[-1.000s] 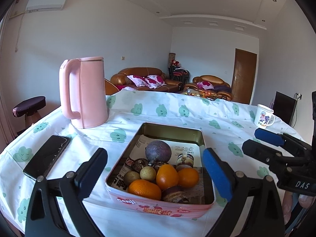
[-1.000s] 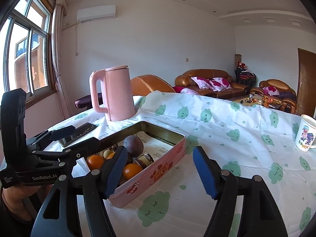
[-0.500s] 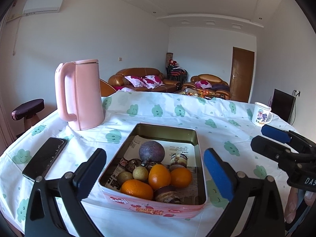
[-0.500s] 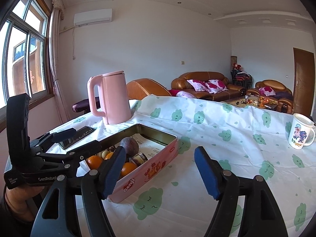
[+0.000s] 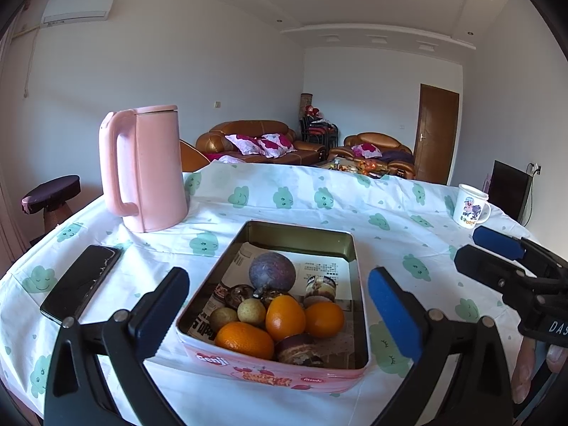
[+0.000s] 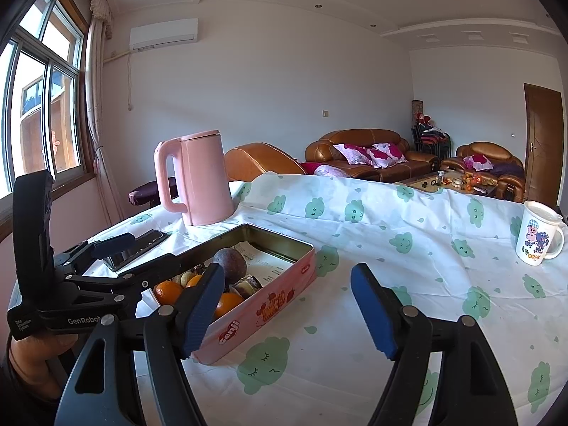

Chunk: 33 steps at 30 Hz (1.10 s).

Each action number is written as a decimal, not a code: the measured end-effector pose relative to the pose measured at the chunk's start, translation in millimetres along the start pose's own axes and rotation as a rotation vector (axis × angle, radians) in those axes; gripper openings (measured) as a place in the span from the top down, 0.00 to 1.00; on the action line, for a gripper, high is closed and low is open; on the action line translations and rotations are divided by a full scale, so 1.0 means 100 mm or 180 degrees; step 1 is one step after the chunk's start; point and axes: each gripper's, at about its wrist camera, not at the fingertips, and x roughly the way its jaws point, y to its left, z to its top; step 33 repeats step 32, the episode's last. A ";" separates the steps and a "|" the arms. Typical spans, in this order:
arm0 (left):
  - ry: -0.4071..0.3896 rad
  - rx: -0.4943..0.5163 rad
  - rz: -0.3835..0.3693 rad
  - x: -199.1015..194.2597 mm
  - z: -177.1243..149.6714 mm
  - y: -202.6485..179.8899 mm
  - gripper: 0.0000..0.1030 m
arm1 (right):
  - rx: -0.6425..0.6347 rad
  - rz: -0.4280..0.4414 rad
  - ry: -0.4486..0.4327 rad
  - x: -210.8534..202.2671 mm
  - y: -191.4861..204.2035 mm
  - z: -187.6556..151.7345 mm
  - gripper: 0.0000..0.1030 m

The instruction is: Organize fruits

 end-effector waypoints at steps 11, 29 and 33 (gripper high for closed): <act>-0.0035 0.0068 0.0097 -0.01 0.00 -0.07 0.00 | 0.0030 -0.0013 0.0004 0.00 -0.03 -0.05 0.27; -0.0040 0.0022 -0.0007 -0.01 0.00 -0.14 0.00 | 0.0098 -0.0056 -0.0004 -0.04 -0.11 -0.11 0.27; -0.0041 0.0047 -0.0005 -0.03 0.00 -0.16 0.00 | 0.0095 -0.0081 0.0013 -0.05 -0.15 -0.13 0.27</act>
